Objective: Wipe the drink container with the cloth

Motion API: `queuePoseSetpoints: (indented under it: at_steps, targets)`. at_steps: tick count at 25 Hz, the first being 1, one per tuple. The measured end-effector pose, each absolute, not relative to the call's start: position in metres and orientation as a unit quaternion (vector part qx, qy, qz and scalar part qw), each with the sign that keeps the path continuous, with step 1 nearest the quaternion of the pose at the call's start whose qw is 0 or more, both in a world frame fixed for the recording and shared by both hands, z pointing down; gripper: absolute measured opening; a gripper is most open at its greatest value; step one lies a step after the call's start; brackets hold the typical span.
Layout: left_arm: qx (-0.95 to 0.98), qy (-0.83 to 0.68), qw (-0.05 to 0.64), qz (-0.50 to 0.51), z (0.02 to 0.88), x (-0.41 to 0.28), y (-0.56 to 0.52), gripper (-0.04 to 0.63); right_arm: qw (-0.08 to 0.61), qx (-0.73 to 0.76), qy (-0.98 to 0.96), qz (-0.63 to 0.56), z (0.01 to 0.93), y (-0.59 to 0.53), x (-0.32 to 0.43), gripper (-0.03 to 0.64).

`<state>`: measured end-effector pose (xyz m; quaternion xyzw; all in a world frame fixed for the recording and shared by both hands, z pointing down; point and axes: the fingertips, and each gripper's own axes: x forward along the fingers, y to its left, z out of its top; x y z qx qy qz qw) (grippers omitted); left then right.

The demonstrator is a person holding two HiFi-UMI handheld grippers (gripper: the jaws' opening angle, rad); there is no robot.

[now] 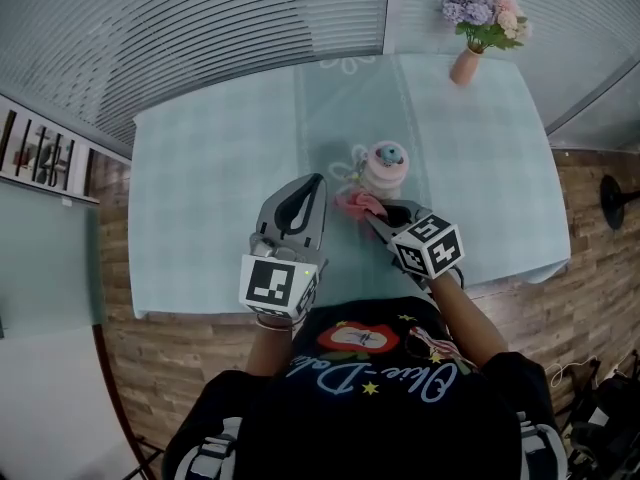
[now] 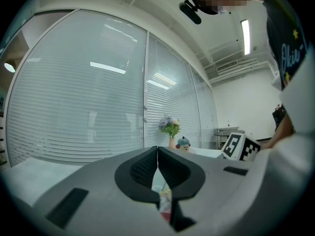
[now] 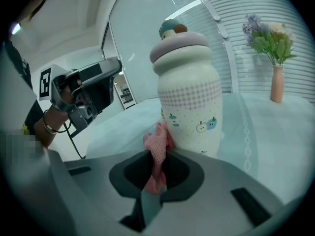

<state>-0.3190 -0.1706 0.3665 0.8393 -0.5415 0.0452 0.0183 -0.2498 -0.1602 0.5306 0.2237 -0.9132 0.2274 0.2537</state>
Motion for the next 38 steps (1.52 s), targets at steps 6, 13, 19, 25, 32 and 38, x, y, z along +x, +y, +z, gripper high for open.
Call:
queuePoseSetpoints:
  at_steps: [6, 13, 19, 25, 32, 38]
  targets:
    - [0.837, -0.545, 0.017, 0.046, 0.366, -0.321, -0.169, 0.005, 0.27, 0.216, -0.909, 0.232, 0.539, -0.157, -0.249, 0.035]
    - [0.833, -0.551, 0.02, 0.044, 0.367, -0.327, -0.164, 0.005, 0.274, 0.214, -0.907, 0.237, 0.544, -0.153, -0.251, 0.035]
    - [0.833, -0.551, 0.021, 0.043, 0.367, -0.325, -0.165, 0.005, 0.266, 0.214, -0.912, 0.228, 0.539, -0.152, -0.25, 0.036]
    - [0.834, -0.55, 0.021, 0.044, 0.368, -0.324, -0.164, 0.005, 0.223, 0.197, -0.932, 0.207, 0.508, -0.145, -0.261, 0.036]
    - [0.835, -0.547, 0.021, 0.046, 0.368, -0.319, -0.165, 0.005, 0.106, 0.194, -0.957, 0.186, 0.443, -0.147, -0.264, 0.036]
    - [0.837, -0.545, 0.024, 0.046, 0.367, -0.316, -0.167, 0.005, 0.007, 0.216, -0.965, 0.147, 0.394, -0.155, -0.248, 0.035]
